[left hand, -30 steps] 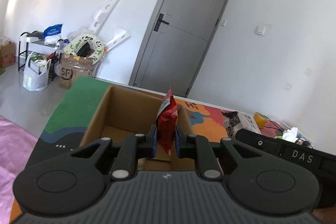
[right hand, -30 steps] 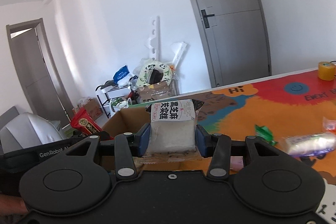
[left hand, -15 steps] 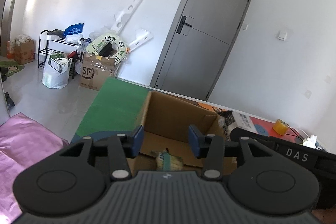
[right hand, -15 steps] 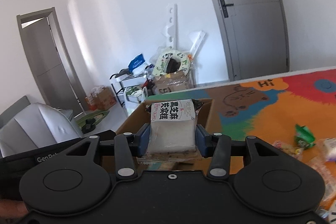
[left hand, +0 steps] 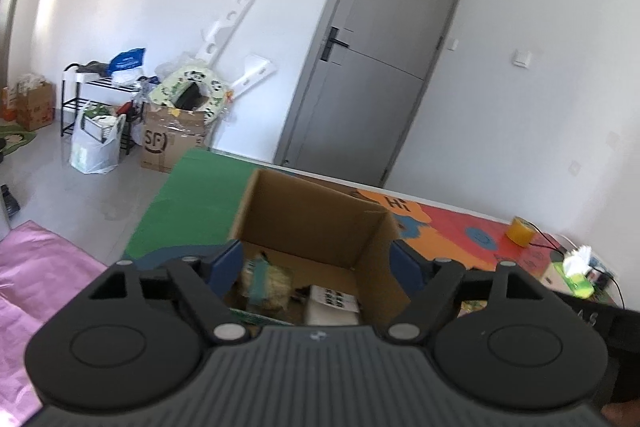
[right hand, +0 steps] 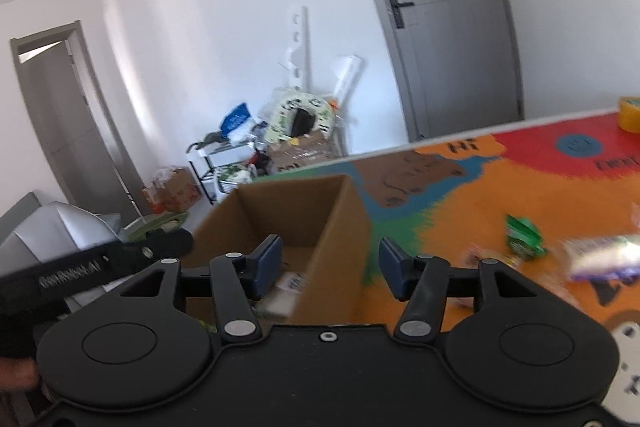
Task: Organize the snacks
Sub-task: 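Move both tools back over the snacks and grasp the blue packet with the left tool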
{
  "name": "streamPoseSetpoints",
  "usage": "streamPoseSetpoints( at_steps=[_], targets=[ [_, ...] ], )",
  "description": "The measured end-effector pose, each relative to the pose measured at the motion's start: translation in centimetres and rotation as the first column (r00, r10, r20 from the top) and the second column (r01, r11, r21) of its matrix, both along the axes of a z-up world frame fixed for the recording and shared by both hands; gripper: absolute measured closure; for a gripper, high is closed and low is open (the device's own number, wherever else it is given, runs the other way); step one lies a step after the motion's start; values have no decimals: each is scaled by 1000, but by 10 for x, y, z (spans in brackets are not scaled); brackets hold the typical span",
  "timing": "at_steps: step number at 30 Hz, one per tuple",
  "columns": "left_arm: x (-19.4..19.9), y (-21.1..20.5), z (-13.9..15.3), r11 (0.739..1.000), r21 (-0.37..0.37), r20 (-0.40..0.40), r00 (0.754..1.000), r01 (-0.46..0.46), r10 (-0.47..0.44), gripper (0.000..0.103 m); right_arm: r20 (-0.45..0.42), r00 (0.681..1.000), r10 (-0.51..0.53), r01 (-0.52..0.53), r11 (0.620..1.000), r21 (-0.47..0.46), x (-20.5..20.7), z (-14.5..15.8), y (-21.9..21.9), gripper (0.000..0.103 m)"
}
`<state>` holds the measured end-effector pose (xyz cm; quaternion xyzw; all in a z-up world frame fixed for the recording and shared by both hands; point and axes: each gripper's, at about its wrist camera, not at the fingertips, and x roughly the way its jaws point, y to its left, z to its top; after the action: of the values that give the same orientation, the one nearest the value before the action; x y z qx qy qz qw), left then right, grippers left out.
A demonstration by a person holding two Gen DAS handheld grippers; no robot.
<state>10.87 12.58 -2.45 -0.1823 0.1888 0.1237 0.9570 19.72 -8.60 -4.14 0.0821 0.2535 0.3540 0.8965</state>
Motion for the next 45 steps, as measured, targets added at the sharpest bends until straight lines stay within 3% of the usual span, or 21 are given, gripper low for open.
streamPoseSetpoints(
  at_steps=[14, 21, 28, 45],
  targets=[
    [7, -54, 0, 994, 34, -37, 994, 108, -107, 17, -56, 994, -92, 93, 995, 17, -5, -14, -72, 41],
    [8, -78, 1, 988, 53, -53, 989, 143, -140, 10, -55, 990, -132, 134, 990, 34, -9, -16, -101, 18],
    [14, -101, 3, 982, 64, -76, 982, 176, -171, 10, -65, 982, -177, 181, 982, 52, -9, -19, -139, 8],
    [33, -154, -13, 950, 60, -114, 948, 306, -298, 10, -123, 953, -275, 283, 958, 51, -2, -44, -195, 9]
  ],
)
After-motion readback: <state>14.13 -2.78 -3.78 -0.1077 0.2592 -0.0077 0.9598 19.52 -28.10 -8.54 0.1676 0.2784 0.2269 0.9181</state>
